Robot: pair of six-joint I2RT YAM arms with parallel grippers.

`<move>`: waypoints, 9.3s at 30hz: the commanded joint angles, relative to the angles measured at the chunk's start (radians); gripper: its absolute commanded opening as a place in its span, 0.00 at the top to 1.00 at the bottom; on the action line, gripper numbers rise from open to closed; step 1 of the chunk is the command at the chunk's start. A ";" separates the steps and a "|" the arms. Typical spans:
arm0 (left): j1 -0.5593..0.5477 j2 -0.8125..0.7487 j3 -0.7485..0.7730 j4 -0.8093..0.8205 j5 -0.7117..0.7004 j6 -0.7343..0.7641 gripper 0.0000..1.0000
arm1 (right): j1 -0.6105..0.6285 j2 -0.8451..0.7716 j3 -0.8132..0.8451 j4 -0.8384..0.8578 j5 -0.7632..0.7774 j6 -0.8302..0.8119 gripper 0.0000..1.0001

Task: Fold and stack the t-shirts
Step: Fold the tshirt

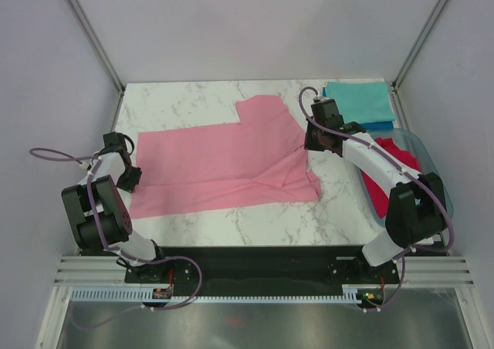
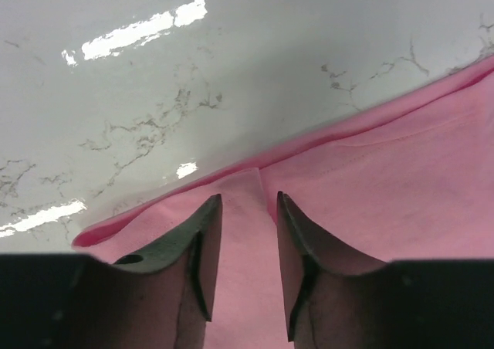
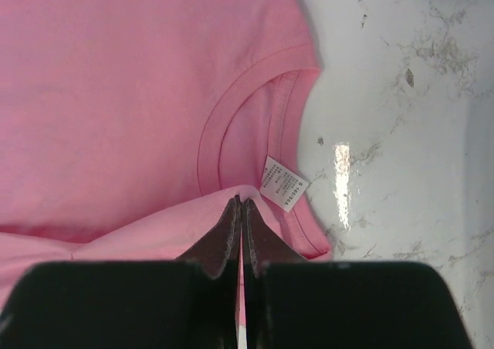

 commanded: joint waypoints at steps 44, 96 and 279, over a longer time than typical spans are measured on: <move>-0.098 0.193 0.175 0.105 0.196 0.061 0.53 | 0.013 -0.297 -0.645 0.090 0.016 0.295 0.78; -0.296 -0.155 0.155 0.095 0.654 0.469 0.52 | 0.206 -0.231 -0.440 0.240 -0.010 0.630 0.64; -0.033 0.678 0.813 0.230 0.400 0.259 0.48 | -0.125 1.035 0.996 0.500 -0.206 0.036 0.39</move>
